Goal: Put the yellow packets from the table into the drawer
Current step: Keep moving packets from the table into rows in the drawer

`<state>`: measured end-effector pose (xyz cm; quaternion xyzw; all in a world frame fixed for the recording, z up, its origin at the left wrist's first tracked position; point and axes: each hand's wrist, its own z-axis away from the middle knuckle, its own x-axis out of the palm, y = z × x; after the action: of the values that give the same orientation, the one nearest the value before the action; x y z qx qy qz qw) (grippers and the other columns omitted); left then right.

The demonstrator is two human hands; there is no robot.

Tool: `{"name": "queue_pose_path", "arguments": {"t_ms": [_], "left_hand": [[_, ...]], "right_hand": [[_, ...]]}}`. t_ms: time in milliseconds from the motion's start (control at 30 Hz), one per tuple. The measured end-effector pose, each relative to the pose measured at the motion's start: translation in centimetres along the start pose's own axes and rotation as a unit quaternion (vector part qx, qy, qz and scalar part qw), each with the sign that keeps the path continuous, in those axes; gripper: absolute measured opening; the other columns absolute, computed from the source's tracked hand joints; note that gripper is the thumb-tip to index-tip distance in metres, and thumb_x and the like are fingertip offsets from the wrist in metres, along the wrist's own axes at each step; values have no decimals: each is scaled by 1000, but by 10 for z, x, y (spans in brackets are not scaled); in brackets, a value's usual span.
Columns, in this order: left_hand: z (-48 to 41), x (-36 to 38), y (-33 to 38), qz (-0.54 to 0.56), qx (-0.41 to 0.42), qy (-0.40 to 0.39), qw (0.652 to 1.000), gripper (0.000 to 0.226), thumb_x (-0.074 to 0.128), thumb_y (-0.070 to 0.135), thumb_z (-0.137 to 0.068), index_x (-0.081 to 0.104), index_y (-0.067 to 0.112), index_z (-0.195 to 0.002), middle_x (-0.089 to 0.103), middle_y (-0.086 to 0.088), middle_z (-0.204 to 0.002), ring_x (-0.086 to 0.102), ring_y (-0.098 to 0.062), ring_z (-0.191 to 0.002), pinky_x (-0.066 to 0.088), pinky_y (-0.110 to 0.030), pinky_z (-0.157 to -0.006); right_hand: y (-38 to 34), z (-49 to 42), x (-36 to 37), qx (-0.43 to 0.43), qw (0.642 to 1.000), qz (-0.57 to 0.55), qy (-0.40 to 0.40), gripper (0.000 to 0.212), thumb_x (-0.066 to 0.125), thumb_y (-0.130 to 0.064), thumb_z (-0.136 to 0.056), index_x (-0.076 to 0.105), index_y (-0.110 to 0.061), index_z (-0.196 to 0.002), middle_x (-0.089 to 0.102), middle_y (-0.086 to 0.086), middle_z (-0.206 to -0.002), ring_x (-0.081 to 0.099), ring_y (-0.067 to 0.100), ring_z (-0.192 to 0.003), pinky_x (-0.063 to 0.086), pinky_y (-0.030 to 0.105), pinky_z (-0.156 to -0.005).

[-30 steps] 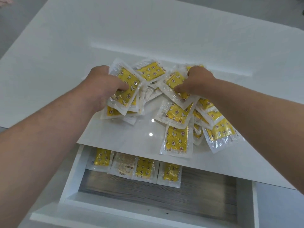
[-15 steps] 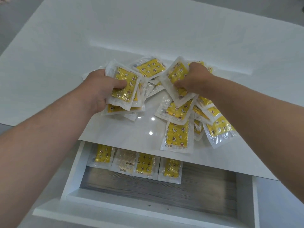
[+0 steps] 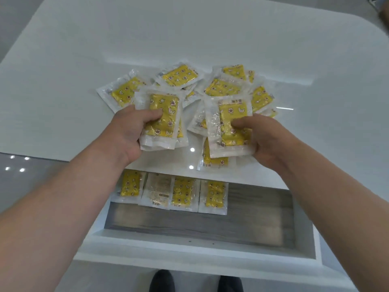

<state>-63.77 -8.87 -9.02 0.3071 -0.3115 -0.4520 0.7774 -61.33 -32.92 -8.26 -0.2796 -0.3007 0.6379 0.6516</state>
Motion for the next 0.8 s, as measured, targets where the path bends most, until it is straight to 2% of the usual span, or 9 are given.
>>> {"name": "queue_pose_path", "arguments": {"t_ms": [100, 233, 400, 533, 633, 700, 800], "left_hand": [[21, 7, -20, -3, 1, -13, 1000, 22, 70, 4, -79, 67, 15, -98, 74, -8, -97, 73, -25, -85, 59, -44, -68], [52, 17, -49, -2, -5, -15, 1000, 29, 72, 9, -75, 67, 13, -103, 75, -8, -96, 72, -24, -87, 59, -47, -70], [89, 28, -97, -32, -48, -3, 998, 19, 70, 5, -78, 67, 9, -97, 75, -11, -93, 72, -24, -81, 59, -46, -71], [110, 40, -142, -102, -98, -8, 990, 18, 70, 9, -79, 68, 12, -97, 76, -7, -89, 72, -25, -86, 53, -50, -86], [109, 49, -172, -138, -138, 0, 981, 18, 72, 10, -80, 69, 15, -97, 76, -5, -89, 70, -27, -91, 51, -52, -90], [100, 56, -190, -156, -154, 12, 976, 24, 75, 15, -79, 68, 16, -101, 75, -5, -95, 69, -27, -95, 50, -51, -93], [81, 73, -213, -191, -158, 32, 968, 57, 78, 23, -76, 55, 15, -127, 63, -5, -123, 56, -26, -115, 38, -41, -101]], "right_hand": [[19, 22, -14, 0, 999, -33, -20, 19, 64, 0, -85, 67, -11, -101, 73, 12, -106, 70, 29, -93, 58, 45, -83], [45, 46, -32, 18, 999, -50, -6, 23, 61, 1, -88, 66, -9, -107, 74, 11, -103, 71, 29, -96, 56, 47, -86], [83, 78, -69, 76, 996, -54, 10, 27, 58, -1, -87, 64, -9, -112, 75, 12, -101, 71, 32, -94, 57, 49, -84], [115, 95, -99, 123, 991, -46, 16, 29, 58, -2, -85, 65, -11, -112, 74, 12, -102, 70, 34, -96, 53, 54, -89], [135, 96, -120, 150, 987, -46, 31, 28, 59, -3, -87, 64, -12, -113, 74, 13, -101, 71, 34, -95, 54, 55, -87], [147, 91, -132, 166, 984, -39, 43, 26, 60, -5, -88, 63, -14, -112, 75, 11, -99, 72, 32, -91, 56, 51, -84], [164, 77, -145, 180, 981, -14, 64, 23, 62, -6, -88, 62, -15, -109, 75, 11, -97, 72, 31, -88, 57, 48, -83]]}}
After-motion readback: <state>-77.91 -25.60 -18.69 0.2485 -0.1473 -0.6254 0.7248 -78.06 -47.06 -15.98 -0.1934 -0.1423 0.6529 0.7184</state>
